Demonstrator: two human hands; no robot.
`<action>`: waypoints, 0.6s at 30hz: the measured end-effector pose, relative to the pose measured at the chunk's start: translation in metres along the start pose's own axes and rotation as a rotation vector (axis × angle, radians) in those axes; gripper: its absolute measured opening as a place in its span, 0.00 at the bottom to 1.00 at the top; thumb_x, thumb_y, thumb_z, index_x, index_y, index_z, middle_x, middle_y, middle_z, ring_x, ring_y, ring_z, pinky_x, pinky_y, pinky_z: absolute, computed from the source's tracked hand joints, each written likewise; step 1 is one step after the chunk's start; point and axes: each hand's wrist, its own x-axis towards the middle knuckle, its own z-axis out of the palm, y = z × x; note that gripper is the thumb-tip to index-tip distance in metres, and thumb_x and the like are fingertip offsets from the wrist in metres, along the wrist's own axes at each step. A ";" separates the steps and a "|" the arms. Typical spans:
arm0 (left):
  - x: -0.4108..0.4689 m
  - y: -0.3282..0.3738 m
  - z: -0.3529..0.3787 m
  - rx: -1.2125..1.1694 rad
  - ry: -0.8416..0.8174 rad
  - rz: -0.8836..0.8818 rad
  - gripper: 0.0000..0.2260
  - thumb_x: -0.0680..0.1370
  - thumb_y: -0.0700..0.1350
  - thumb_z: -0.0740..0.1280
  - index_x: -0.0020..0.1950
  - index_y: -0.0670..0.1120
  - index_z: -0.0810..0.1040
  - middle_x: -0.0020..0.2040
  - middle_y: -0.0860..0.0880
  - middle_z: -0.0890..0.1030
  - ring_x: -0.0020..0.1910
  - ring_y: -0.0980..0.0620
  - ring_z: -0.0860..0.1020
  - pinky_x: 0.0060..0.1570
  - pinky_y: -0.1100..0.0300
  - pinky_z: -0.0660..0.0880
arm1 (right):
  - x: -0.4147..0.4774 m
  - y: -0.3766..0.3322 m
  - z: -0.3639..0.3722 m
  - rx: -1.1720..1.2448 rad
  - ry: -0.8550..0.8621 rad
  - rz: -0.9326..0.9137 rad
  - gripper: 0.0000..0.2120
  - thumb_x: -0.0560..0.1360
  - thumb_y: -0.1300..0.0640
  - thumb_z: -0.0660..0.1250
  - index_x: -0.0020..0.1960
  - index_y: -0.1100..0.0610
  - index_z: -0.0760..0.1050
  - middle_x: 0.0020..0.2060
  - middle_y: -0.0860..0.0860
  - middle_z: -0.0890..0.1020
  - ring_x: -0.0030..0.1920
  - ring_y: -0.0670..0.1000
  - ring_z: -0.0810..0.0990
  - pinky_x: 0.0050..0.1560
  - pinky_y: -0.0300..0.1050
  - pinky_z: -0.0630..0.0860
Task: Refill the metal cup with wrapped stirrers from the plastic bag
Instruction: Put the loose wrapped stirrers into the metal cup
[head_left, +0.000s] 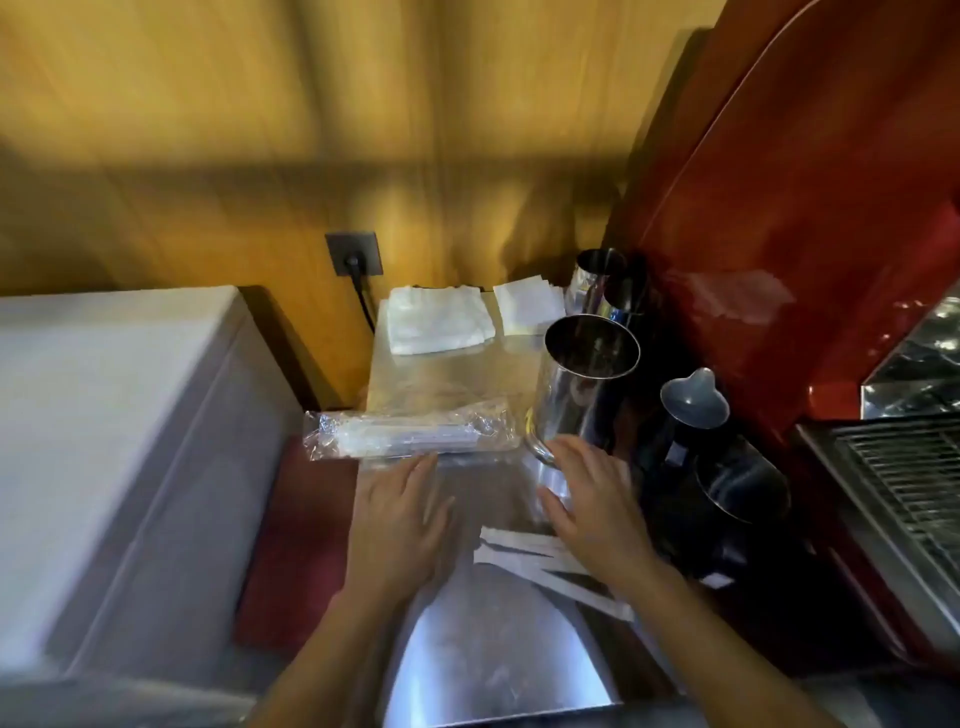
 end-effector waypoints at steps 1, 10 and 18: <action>-0.004 -0.003 0.006 -0.003 -0.031 0.013 0.21 0.71 0.48 0.68 0.62 0.42 0.75 0.60 0.41 0.79 0.58 0.41 0.76 0.60 0.48 0.71 | -0.004 0.004 0.006 -0.036 -0.026 -0.021 0.20 0.68 0.54 0.65 0.58 0.59 0.74 0.54 0.56 0.81 0.53 0.58 0.80 0.53 0.52 0.73; -0.026 -0.021 0.034 0.091 -0.119 -0.042 0.24 0.75 0.55 0.56 0.62 0.41 0.76 0.62 0.38 0.77 0.62 0.40 0.75 0.64 0.42 0.67 | -0.026 0.021 0.034 -0.045 -0.371 -0.031 0.10 0.73 0.52 0.61 0.51 0.55 0.74 0.47 0.52 0.78 0.49 0.55 0.75 0.51 0.47 0.66; -0.027 -0.025 0.039 0.085 -0.120 -0.036 0.22 0.76 0.54 0.57 0.62 0.42 0.75 0.63 0.40 0.77 0.63 0.41 0.74 0.64 0.43 0.67 | -0.010 0.023 0.033 0.012 -0.608 0.065 0.05 0.72 0.50 0.62 0.45 0.51 0.70 0.46 0.50 0.79 0.46 0.54 0.76 0.45 0.48 0.72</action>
